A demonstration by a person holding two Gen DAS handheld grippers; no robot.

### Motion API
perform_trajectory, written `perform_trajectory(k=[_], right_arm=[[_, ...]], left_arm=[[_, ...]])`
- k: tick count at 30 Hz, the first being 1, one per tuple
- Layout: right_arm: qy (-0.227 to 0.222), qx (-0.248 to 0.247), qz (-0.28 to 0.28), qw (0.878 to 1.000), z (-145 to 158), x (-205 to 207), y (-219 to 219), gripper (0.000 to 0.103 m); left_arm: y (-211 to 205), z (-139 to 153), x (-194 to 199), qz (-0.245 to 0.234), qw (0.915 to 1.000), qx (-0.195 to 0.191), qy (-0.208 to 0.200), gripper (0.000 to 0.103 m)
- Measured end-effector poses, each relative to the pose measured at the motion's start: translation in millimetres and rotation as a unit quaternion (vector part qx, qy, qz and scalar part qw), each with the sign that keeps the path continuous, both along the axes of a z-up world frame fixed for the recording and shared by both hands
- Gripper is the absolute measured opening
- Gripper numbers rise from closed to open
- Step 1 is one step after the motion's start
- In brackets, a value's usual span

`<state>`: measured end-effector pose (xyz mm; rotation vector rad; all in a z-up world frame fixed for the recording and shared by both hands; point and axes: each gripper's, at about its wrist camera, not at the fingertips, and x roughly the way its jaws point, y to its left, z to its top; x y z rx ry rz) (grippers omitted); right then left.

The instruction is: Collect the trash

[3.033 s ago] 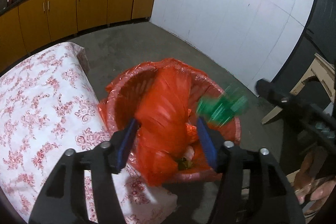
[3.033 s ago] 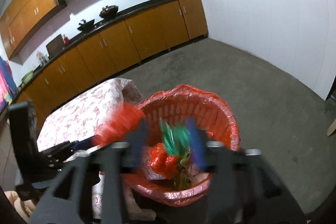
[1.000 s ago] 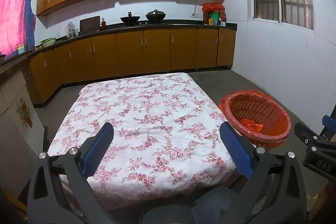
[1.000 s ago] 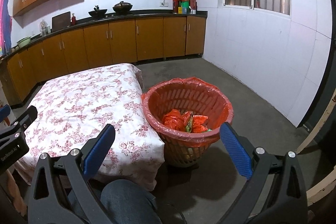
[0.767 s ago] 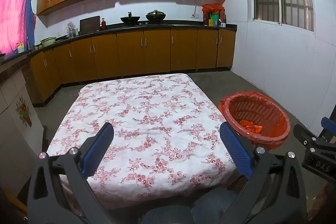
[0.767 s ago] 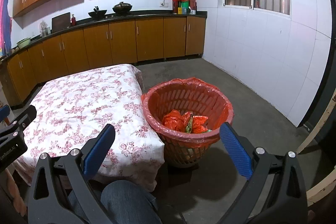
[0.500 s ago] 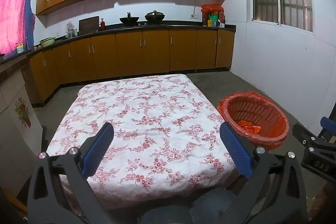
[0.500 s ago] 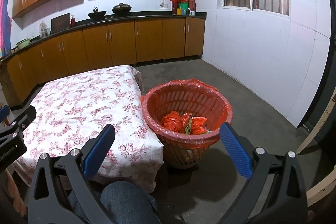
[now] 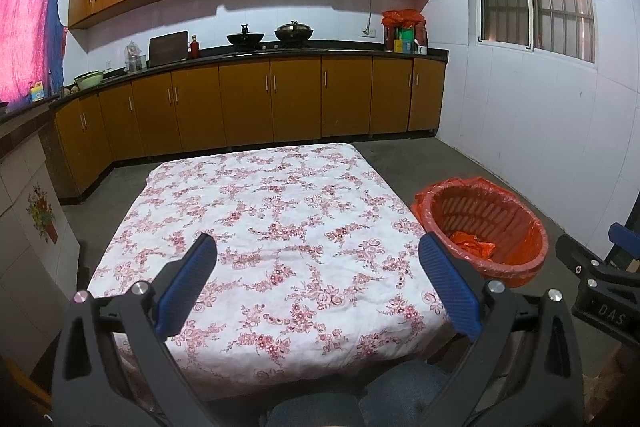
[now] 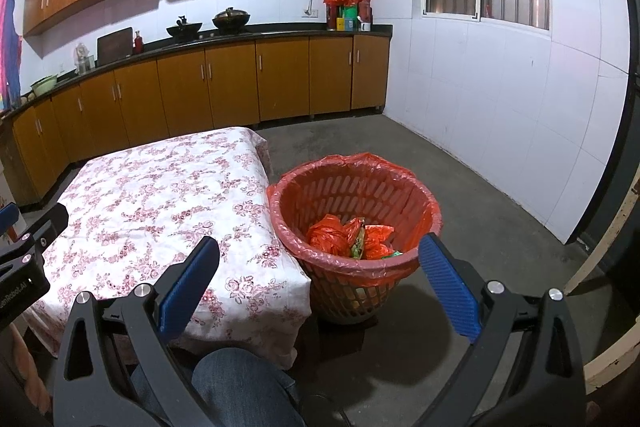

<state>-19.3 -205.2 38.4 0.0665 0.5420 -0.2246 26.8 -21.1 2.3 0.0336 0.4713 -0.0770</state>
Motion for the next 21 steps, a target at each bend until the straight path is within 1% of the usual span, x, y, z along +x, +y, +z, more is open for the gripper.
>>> perform_trajectory(k=[21], right_arm=[[0.001,0.001,0.0,1.0,0.5,0.5,-0.8,0.099]], left_arm=[[-1.9,0.1,1.6,-0.001,1.0,0.0,0.002,0.099]])
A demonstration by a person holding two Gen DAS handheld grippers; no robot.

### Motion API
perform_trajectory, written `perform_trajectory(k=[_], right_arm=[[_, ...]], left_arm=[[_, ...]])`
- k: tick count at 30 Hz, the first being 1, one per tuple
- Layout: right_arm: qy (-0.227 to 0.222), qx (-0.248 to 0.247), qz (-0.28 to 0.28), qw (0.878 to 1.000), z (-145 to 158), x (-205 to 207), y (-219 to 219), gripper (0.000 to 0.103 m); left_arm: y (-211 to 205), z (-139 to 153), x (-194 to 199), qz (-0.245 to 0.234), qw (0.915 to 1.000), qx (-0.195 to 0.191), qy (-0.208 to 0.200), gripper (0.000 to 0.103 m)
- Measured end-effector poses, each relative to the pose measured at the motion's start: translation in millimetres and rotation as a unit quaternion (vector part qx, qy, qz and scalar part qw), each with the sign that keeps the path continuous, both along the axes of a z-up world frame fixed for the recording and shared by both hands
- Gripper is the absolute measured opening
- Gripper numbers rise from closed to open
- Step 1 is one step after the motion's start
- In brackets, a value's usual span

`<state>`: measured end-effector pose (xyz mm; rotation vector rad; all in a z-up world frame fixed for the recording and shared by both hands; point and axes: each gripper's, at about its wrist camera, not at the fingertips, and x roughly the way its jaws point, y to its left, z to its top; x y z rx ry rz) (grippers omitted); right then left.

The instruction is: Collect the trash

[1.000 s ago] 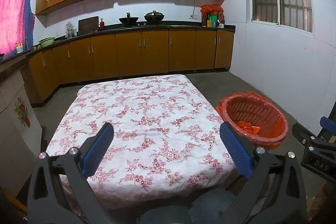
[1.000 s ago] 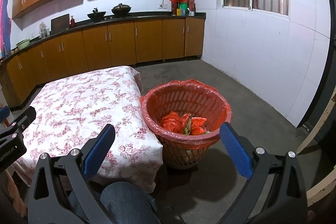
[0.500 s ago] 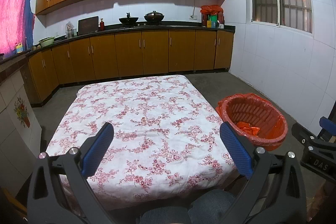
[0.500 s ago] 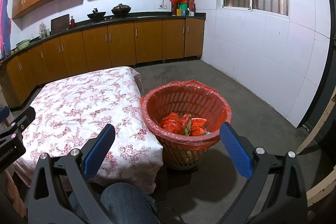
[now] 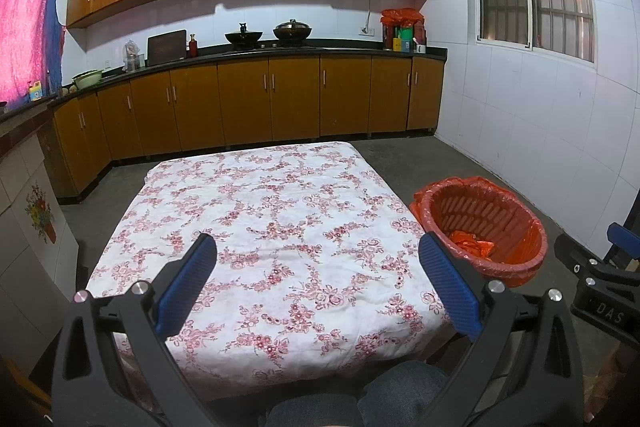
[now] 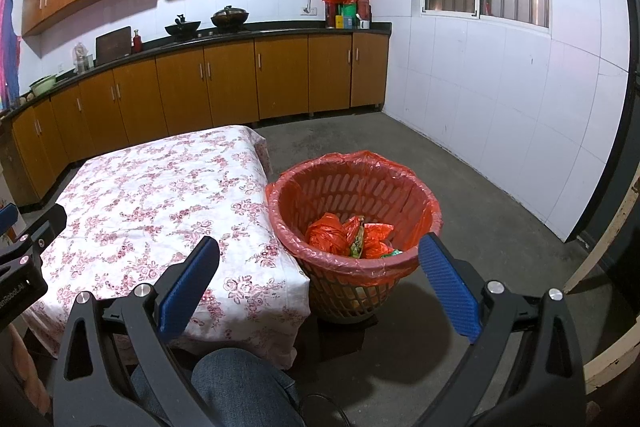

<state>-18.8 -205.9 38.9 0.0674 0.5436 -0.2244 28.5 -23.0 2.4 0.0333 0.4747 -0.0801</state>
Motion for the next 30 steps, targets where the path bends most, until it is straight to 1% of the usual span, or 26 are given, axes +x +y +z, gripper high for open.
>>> perform_trajectory(k=[30], right_arm=[[0.0,0.0,0.0,1.0,1.5,0.2,-1.5,0.099]], left_arm=[[-1.0,-2.7,0.0,0.002,1.0,-0.002,0.003,0.099]])
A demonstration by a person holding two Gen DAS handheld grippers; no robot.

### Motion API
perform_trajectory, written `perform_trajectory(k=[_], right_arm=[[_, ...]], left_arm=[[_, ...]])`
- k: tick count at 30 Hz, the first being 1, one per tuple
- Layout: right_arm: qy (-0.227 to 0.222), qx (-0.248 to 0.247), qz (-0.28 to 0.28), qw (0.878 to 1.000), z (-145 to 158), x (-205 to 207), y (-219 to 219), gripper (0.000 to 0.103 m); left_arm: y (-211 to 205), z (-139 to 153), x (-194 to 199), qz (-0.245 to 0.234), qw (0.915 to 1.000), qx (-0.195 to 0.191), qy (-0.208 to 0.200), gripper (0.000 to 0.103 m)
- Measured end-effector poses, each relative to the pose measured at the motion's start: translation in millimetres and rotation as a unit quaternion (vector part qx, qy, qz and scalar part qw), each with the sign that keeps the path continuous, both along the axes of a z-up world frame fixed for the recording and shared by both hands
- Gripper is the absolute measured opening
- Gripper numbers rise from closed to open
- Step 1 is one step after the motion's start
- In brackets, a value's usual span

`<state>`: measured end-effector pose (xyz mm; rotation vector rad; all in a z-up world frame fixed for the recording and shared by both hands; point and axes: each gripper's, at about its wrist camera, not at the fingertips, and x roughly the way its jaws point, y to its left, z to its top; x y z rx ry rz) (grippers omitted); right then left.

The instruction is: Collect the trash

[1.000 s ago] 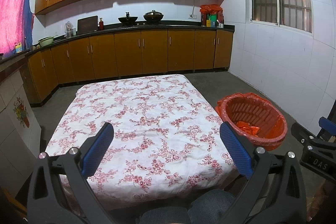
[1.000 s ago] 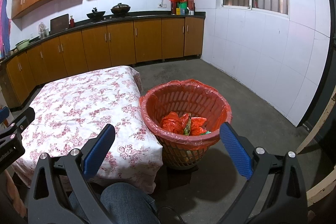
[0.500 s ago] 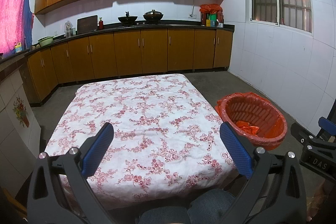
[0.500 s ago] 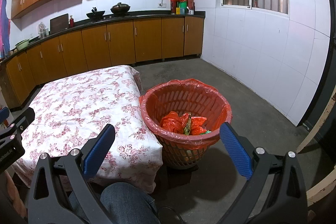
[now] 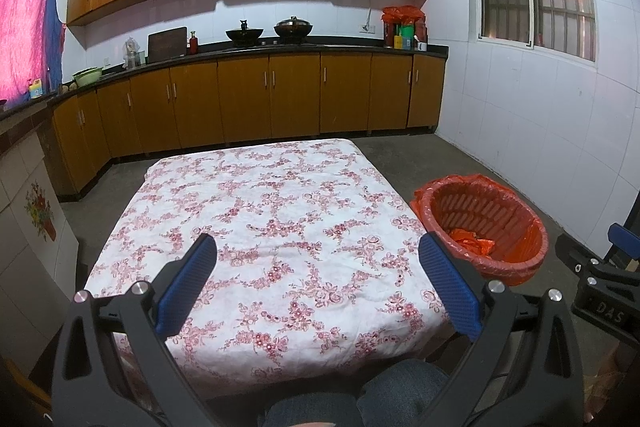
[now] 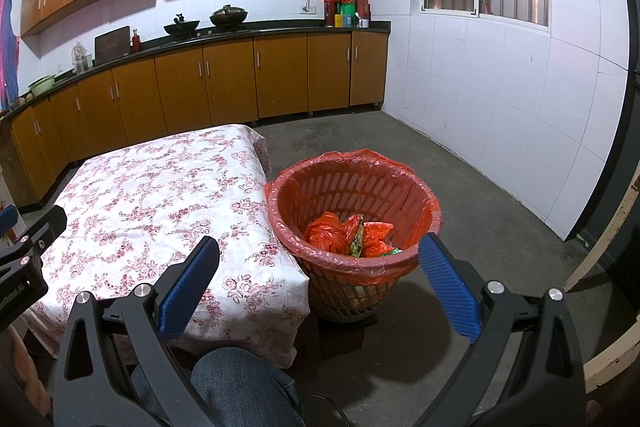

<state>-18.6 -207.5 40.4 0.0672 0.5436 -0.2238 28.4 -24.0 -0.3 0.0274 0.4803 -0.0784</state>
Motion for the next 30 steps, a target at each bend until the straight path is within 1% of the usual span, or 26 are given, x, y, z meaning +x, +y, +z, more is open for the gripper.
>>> perform_trajectory(k=[30], right_arm=[[-0.001,0.0,-0.001,1.0,-0.6,-2.1,-1.7,0.099]], left_arm=[[1.9,-2.2,1.9,0.0,1.0,-0.002,0.002,0.099]])
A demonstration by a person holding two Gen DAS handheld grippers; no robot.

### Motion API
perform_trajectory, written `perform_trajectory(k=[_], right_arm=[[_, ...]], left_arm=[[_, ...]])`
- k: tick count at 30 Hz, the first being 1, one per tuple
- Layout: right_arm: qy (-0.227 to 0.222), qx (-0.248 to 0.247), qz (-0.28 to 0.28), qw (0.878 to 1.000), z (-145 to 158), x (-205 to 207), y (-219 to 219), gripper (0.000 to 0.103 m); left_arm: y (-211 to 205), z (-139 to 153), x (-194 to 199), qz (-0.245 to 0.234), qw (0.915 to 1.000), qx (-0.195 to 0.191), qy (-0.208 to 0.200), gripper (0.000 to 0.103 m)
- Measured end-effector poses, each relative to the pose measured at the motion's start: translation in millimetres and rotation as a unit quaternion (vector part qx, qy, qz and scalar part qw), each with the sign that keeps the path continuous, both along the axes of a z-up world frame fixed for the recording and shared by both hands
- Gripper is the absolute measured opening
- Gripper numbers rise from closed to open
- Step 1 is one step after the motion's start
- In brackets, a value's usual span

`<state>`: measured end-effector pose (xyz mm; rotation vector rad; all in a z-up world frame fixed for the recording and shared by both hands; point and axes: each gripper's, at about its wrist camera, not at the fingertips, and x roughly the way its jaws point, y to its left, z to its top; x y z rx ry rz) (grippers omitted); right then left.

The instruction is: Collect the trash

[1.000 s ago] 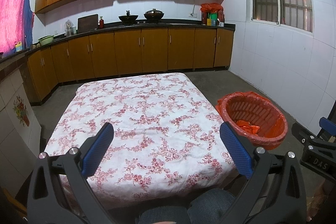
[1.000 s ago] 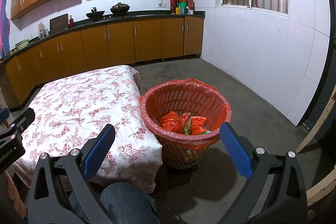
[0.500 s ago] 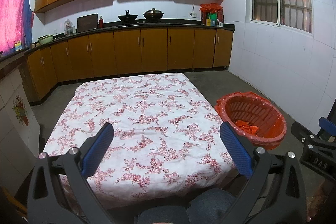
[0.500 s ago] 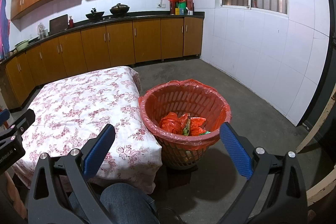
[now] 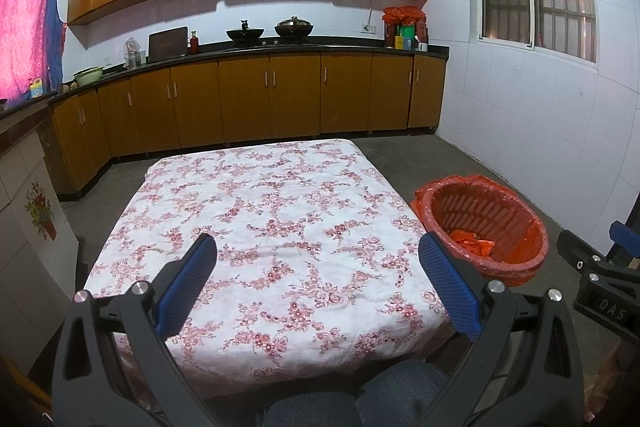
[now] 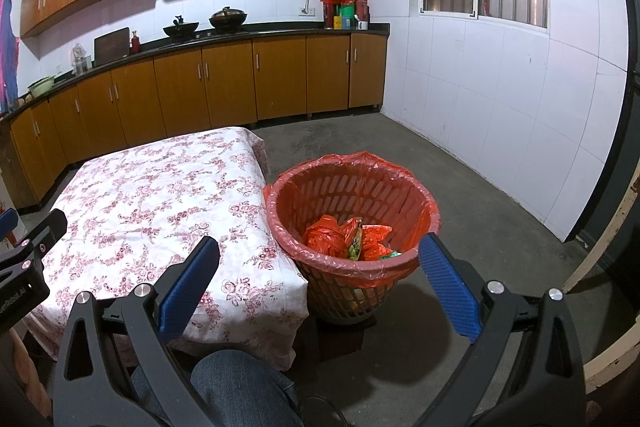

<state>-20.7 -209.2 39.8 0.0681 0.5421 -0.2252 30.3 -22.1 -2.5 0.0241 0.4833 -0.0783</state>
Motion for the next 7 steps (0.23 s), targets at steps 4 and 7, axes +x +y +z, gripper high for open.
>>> perform_trajectory(k=[4,7], right_arm=[[0.0,0.0,-0.001,1.0,0.2,-0.2,0.0,0.099],[0.0,0.0,0.0,1.0,0.0,0.1,0.0,0.099]], left_arm=[[1.5,-0.2,0.5,-0.001,1.0,-0.003,0.002,0.099],[1.6,-0.6,0.4,-0.001,1.0,-0.002,0.003,0.099]])
